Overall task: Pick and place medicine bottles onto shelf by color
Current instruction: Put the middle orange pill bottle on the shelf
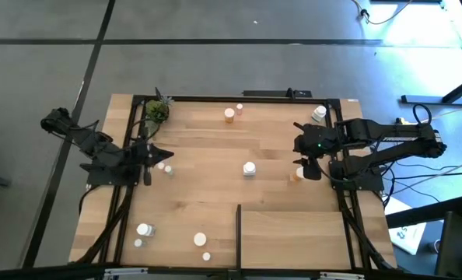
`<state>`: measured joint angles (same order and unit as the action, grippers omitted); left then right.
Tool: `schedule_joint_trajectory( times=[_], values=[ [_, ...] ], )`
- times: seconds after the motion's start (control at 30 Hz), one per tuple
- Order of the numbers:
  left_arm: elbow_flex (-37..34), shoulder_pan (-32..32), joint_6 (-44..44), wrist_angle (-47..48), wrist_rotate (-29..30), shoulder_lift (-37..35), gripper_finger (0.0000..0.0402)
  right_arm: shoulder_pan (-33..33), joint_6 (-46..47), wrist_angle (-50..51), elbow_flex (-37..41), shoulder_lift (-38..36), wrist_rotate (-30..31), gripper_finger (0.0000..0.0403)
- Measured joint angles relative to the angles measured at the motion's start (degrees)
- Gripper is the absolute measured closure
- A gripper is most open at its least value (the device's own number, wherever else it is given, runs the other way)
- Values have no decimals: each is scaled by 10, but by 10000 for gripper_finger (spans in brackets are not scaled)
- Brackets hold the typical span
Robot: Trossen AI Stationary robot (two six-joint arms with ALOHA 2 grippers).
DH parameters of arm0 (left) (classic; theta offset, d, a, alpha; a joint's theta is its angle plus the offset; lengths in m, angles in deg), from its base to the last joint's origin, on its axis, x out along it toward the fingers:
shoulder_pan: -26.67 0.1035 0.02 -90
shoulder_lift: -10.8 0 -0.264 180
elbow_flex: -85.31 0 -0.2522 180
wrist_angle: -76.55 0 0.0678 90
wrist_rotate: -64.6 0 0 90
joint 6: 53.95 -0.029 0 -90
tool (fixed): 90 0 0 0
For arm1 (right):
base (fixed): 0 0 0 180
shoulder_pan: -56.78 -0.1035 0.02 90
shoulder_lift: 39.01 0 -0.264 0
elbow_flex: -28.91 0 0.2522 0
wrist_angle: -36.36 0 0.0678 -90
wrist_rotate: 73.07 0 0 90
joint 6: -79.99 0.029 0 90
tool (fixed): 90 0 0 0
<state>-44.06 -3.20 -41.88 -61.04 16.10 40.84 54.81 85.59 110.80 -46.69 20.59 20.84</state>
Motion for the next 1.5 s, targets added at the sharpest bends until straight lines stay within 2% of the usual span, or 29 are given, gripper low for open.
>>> schedule_joint_trajectory(
  times=[0.17,0.33,0.6,0.67,0.87,1.5],
  values=[
    [70,40,45,85,-61,60,401,0,0,5,0,0,-20,204],
    [119,83,52,150,-137,117,401,0,-1,5,0,0,-25,204],
    [135,145,38,186,-306,162,401,0,-1,2,0,0,-25,205],
    [135,156,39,189,-327,162,401,0,-1,1,0,0,-25,205],
    [135,173,39,189,-331,161,401,0,-1,-1,0,0,-25,205],
    [135,172,39,189,-331,161,401,0,-1,-3,-1,0,-25,205]
  ],
)
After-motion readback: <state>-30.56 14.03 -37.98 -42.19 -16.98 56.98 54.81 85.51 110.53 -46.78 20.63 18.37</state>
